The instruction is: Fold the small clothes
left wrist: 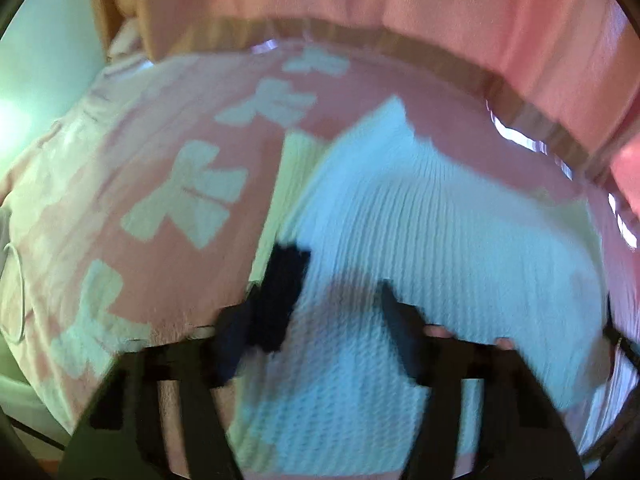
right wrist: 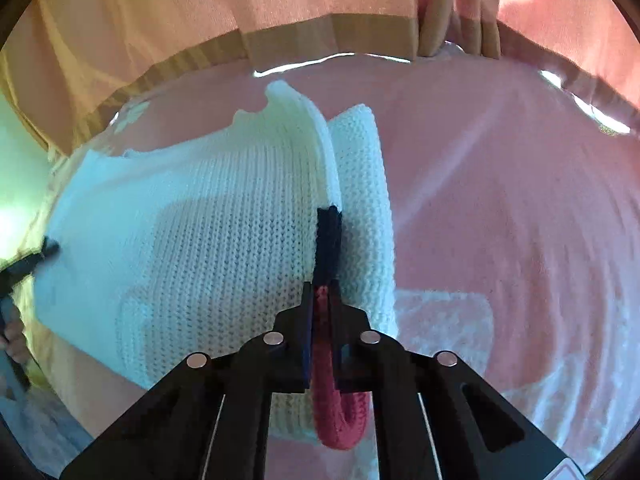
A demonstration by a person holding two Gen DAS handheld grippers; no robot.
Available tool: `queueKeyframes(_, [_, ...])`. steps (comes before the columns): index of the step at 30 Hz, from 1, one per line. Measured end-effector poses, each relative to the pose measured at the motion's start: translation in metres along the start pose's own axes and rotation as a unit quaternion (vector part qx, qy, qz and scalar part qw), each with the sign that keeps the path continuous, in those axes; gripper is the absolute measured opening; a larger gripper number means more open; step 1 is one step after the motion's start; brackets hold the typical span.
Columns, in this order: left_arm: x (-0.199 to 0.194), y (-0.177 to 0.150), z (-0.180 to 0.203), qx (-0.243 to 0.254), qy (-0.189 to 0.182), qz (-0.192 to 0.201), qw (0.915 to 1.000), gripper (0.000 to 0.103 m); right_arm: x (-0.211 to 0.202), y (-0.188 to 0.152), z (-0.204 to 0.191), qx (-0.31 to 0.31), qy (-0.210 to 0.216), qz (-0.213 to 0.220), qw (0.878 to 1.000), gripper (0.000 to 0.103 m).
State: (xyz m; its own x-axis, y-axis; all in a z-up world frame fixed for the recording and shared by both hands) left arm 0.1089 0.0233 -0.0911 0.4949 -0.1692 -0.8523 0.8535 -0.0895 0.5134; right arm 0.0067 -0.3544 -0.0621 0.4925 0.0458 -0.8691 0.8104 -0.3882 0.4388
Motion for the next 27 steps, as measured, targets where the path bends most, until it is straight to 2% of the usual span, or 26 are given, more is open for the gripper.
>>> queueKeyframes(1, [0.001, -0.001, -0.004, -0.002, 0.001, -0.003, 1.0, 0.026, -0.009, 0.002, -0.003, -0.007, -0.002, 0.014, 1.0, 0.005])
queueKeyframes(3, [-0.006, -0.001, -0.011, -0.012, -0.011, -0.001, 0.9999, 0.019, -0.039, 0.01, -0.006, -0.011, 0.005, 0.058, 0.998, 0.005])
queueKeyframes(5, [-0.014, -0.003, -0.017, -0.013, -0.009, 0.001, 0.9999, 0.013, -0.058, 0.007, -0.003, -0.005, 0.014, 0.073, 0.997, 0.005])
queueKeyframes(7, [-0.008, -0.008, -0.02, -0.007, 0.005, -0.011, 0.9999, 0.013, -0.047, -0.007, 0.006, -0.013, -0.027, 0.038, 0.999, 0.005])
queueKeyframes(8, [-0.002, -0.011, -0.019, -0.001, 0.014, -0.02, 0.9997, 0.013, -0.025, -0.018, 0.012, -0.013, -0.05, -0.009, 0.999, 0.005])
queueKeyframes(10, [-0.004, -0.013, -0.014, 0.016, 0.032, -0.012, 0.9993, 0.014, 0.001, -0.032, 0.015, -0.019, -0.059, -0.061, 0.996, 0.005])
queueKeyframes(12, [-0.017, -0.009, -0.008, 0.02, 0.043, 0.005, 0.9989, 0.016, -0.004, -0.031, 0.01, -0.029, -0.073, -0.043, 0.996, 0.008])
queueKeyframes(13, [-0.022, -0.005, -0.006, 0.014, 0.034, 0.016, 0.9992, 0.016, -0.012, -0.028, 0.006, -0.031, -0.069, -0.026, 0.997, 0.008])
queueKeyframes(14, [-0.033, 0.003, -0.003, 0.005, 0.017, 0.038, 0.9991, 0.019, -0.021, -0.023, 0.003, -0.029, -0.062, -0.003, 0.998, 0.013])
queueKeyframes(15, [-0.038, 0.008, -0.002, -0.001, 0.009, 0.052, 0.9986, 0.024, -0.034, -0.012, -0.002, -0.031, -0.058, 0.031, 0.997, 0.023])
queueKeyframes(16, [-0.042, 0.015, 0.001, -0.008, 0.003, 0.064, 0.9979, 0.039, -0.039, -0.004, -0.006, -0.034, -0.057, 0.048, 0.997, 0.031])
queueKeyframes(17, [-0.044, 0.025, 0.005, -0.017, -0.005, 0.075, 0.997, 0.052, -0.04, 0.004, -0.008, -0.036, -0.058, 0.058, 0.996, 0.044])
queueKeyframes(18, [-0.042, 0.031, 0.007, -0.021, -0.007, 0.078, 0.9967, 0.055, -0.037, 0.016, -0.012, -0.04, -0.059, 0.065, 0.995, 0.047])
queueKeyframes(21, [-0.018, 0.052, 0.021, -0.011, -0.001, 0.065, 0.9978, 0.056, -0.011, 0.044, -0.019, -0.042, -0.05, 0.05, 0.997, 0.047])
queueKeyframes(25, [0.02, 0.06, 0.033, -0.005, 0.018, 0.03, 0.9994, 0.055, 0.033, 0.056, -0.016, -0.042, -0.057, 0.012, 0.997, 0.046])
queueKeyframes(26, [0.029, 0.06, 0.033, -0.008, 0.021, 0.018, 0.9996, 0.048, 0.041, 0.059, -0.014, -0.04, -0.06, 0.006, 0.997, 0.046])
queueKeyframes(27, [0.037, 0.06, 0.034, -0.013, 0.017, 0.007, 0.9997, 0.041, 0.051, 0.063, -0.011, -0.041, -0.061, 0.002, 0.997, 0.04])
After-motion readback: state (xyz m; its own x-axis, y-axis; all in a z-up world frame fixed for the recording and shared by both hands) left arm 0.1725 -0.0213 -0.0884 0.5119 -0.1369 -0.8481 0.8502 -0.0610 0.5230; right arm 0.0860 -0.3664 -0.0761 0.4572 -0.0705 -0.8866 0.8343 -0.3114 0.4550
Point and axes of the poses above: each gripper's, at about its wrist camera, not at the fingertips, and x roughly the way its jaws point, z to its right, y to its top, the point moved 3 cm from there along x, roughly the way its jaws point
